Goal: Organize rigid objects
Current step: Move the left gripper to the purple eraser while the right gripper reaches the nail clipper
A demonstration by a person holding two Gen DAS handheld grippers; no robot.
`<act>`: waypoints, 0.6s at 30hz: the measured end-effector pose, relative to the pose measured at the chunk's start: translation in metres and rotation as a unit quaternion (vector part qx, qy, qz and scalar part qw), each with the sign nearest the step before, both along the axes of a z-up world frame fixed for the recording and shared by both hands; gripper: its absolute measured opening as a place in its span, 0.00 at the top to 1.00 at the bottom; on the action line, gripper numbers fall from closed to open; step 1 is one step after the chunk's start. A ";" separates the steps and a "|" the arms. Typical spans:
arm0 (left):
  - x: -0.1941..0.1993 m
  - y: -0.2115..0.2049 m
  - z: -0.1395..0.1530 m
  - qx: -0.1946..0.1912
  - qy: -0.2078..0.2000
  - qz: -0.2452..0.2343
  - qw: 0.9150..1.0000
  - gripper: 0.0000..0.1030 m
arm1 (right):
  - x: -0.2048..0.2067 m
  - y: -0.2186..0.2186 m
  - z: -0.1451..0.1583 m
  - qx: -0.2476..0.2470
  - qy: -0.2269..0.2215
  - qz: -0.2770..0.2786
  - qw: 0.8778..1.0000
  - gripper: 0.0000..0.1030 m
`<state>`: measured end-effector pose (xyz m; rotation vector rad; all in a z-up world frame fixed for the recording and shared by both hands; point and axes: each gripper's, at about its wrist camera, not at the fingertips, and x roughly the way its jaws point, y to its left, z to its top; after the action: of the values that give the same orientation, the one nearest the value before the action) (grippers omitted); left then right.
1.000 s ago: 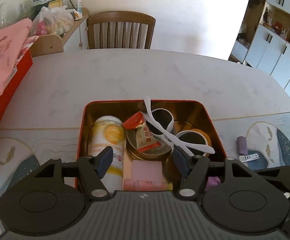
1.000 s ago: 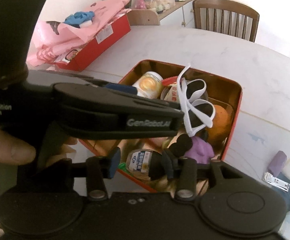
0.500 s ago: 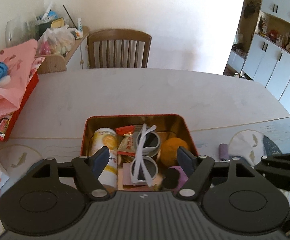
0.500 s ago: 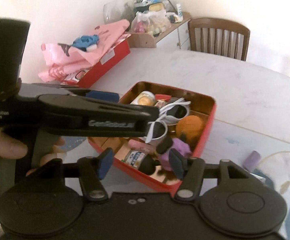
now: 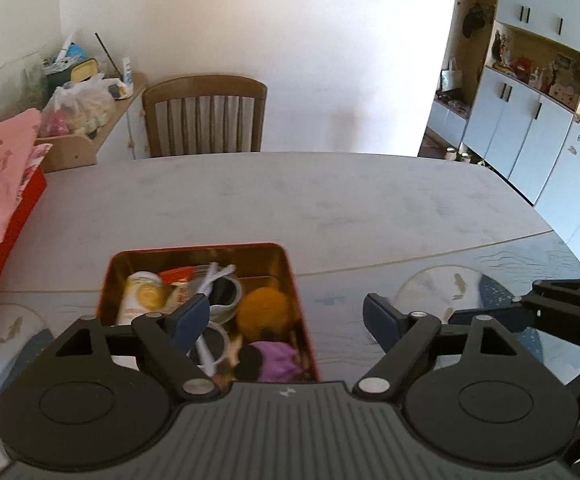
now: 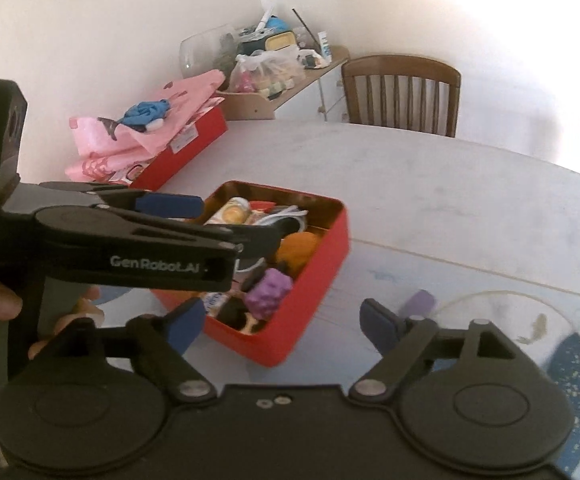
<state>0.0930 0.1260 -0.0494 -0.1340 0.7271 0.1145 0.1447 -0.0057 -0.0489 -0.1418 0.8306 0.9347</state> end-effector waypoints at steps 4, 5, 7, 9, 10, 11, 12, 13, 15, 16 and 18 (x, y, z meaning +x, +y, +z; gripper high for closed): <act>0.009 -0.017 -0.005 -0.005 0.006 -0.003 1.000 0.18 | 0.011 -0.022 -0.003 0.005 0.001 -0.008 1.000 0.01; 0.012 -0.021 -0.006 -0.005 0.007 -0.005 1.000 0.18 | 0.015 -0.026 -0.004 0.004 0.002 -0.008 1.000 0.00; 0.018 -0.030 -0.010 -0.006 0.010 -0.008 1.000 0.18 | 0.020 -0.034 -0.008 -0.001 0.000 -0.007 1.000 0.00; 0.025 -0.039 -0.013 -0.008 0.016 -0.010 1.000 0.18 | 0.027 -0.041 -0.014 -0.012 -0.003 -0.005 1.000 0.00; 0.030 -0.043 -0.015 -0.008 0.018 -0.012 1.000 0.18 | 0.029 -0.045 -0.017 -0.017 -0.004 -0.003 1.000 0.00; 0.034 -0.047 -0.017 -0.008 0.021 -0.013 1.000 0.18 | 0.033 -0.048 -0.020 -0.022 -0.006 -0.003 1.000 0.00; 0.038 -0.052 -0.019 -0.008 0.024 -0.015 1.000 0.18 | 0.036 -0.051 -0.024 -0.027 -0.006 -0.001 1.000 0.00; 0.043 -0.057 -0.022 -0.008 0.027 -0.017 0.999 0.18 | 0.040 -0.053 -0.028 -0.032 -0.006 0.000 0.999 0.00; 0.052 -0.067 -0.026 -0.003 0.031 -0.022 0.999 0.18 | 0.046 -0.057 -0.033 -0.037 -0.006 0.003 0.999 0.00; 0.058 -0.072 -0.029 0.000 0.034 -0.025 0.999 0.18 | 0.049 -0.059 -0.036 -0.040 -0.006 0.006 0.999 0.01; 0.067 -0.079 -0.036 -0.002 0.042 -0.031 0.999 0.18 | 0.056 -0.062 -0.042 -0.043 -0.005 0.015 0.999 0.01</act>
<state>0.1604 0.0467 -0.0854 -0.1108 0.8142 0.0605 0.2004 -0.0677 -0.0907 -0.2336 0.8608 0.9265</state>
